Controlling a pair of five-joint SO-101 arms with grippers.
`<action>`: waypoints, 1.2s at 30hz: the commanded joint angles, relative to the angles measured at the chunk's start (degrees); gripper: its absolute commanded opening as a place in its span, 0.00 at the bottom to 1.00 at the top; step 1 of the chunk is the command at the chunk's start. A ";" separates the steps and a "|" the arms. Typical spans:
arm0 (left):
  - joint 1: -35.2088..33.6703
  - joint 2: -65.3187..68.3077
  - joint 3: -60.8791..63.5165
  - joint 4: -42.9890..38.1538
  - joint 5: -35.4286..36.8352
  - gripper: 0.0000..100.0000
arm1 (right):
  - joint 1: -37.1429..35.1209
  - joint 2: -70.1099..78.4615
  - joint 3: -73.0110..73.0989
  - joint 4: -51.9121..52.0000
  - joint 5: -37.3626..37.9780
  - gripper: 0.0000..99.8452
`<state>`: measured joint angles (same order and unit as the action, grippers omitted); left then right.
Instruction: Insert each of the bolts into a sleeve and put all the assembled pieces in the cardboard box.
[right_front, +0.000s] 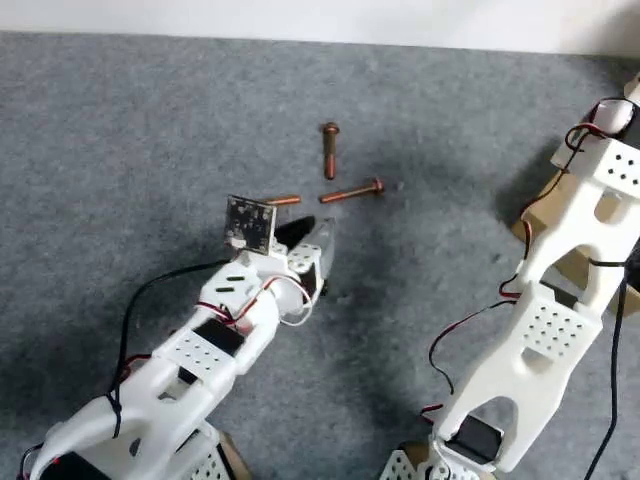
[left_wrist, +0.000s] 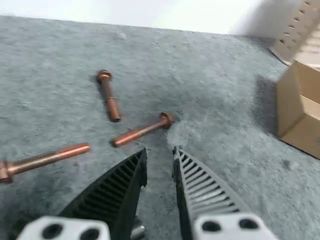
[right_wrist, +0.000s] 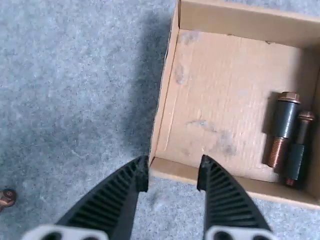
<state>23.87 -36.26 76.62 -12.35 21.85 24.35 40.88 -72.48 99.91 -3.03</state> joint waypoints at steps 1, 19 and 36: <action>-3.21 -0.04 -4.53 3.69 0.53 0.09 | -1.01 -1.98 -2.51 1.01 -0.62 0.15; -10.15 -0.57 -15.25 14.77 0.18 0.09 | -8.40 -2.33 5.49 1.01 -0.62 0.15; -25.45 -0.57 -8.66 3.96 40.62 0.09 | -21.32 -5.76 12.26 1.01 -0.62 0.15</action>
<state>-0.31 -36.26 67.21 -3.82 61.41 5.45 40.53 -60.09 100.09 -3.03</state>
